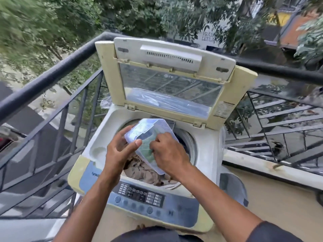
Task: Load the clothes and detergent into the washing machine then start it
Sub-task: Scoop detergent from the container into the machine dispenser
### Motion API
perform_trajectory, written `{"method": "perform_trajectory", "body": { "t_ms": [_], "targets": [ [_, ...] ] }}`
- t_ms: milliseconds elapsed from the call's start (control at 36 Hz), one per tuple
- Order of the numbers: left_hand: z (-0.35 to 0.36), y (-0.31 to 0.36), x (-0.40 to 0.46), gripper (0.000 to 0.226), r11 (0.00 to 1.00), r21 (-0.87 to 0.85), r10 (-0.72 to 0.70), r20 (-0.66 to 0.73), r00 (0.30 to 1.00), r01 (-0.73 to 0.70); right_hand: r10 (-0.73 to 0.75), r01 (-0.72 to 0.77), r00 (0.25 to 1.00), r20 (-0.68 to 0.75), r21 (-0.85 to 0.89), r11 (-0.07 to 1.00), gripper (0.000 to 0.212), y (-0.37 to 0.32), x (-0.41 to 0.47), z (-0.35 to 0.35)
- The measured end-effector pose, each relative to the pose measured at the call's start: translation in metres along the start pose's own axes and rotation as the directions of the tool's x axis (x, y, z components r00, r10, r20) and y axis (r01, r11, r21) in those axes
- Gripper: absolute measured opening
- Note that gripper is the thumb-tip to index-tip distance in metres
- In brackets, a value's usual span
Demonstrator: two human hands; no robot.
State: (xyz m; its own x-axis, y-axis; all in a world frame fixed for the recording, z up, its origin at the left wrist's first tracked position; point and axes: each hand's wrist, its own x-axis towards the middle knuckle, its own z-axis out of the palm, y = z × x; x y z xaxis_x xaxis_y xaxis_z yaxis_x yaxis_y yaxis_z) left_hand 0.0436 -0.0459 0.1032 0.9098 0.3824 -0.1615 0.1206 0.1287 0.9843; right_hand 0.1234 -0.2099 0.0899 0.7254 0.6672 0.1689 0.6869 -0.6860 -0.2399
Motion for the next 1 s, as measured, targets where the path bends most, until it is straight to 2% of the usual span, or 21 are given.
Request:
{"method": "perform_trajectory", "body": {
  "t_ms": [139,222,333,444,500,583,639,750,806,861,944,1000],
  "targets": [
    [0.0,-0.008,-0.004,0.075,0.999,0.024,-0.031,-0.056,0.998,0.033,0.052,-0.055,0.998,0.02,0.217,0.975,0.017,-0.005,-0.003,-0.006],
    [-0.003,-0.009,-0.003,0.076,0.997,0.06,-0.04,-0.08,0.996,0.044,0.172,-0.177,0.984,0.051,0.425,0.888,0.014,-0.008,-0.004,-0.003],
    [-0.006,-0.009,-0.001,0.08,0.994,0.101,-0.039,-0.075,0.996,0.047,0.268,-0.282,0.959,0.095,0.438,0.853,0.008,-0.006,-0.004,0.004],
    [-0.011,-0.01,0.003,0.076,0.997,0.065,-0.048,-0.059,0.997,0.052,0.294,-0.252,0.956,0.001,0.517,0.818,0.005,-0.013,0.0,0.004],
    [-0.016,-0.009,0.009,0.076,0.997,0.046,-0.052,-0.06,0.997,0.054,0.27,-0.24,0.963,0.006,0.474,0.847,0.005,-0.016,0.002,0.005],
    [-0.023,-0.006,0.017,0.079,0.996,0.047,-0.071,-0.032,0.997,0.073,0.248,-0.263,0.965,0.088,0.335,0.905,0.005,-0.017,0.006,0.011],
    [-0.028,-0.003,0.024,0.081,0.996,0.05,-0.075,-0.01,0.997,0.075,0.234,-0.244,0.97,0.07,0.294,0.924,0.006,-0.019,0.011,0.014],
    [-0.04,0.003,0.039,0.084,0.996,0.043,-0.073,0.006,0.997,0.072,0.238,-0.233,0.971,0.012,0.267,0.935,0.011,-0.031,0.023,0.012],
    [-0.045,0.006,0.045,0.083,0.996,0.051,-0.07,0.021,0.997,0.069,0.256,-0.247,0.967,-0.002,0.257,0.934,0.005,-0.036,0.028,0.012],
    [-0.051,0.009,0.051,0.082,0.996,0.056,-0.068,0.053,0.996,0.065,0.282,-0.269,0.959,-0.019,0.237,0.934,0.012,-0.042,0.032,0.012],
    [-0.059,0.011,0.06,0.083,0.996,0.044,-0.08,0.085,0.993,0.076,0.298,-0.291,0.954,-0.001,0.209,0.933,0.007,-0.047,0.036,0.014],
    [-0.065,0.012,0.065,0.084,0.995,0.038,-0.091,0.096,0.991,0.088,0.295,-0.296,0.955,0.032,0.177,0.939,0.014,-0.05,0.038,0.017]
  ]
}}
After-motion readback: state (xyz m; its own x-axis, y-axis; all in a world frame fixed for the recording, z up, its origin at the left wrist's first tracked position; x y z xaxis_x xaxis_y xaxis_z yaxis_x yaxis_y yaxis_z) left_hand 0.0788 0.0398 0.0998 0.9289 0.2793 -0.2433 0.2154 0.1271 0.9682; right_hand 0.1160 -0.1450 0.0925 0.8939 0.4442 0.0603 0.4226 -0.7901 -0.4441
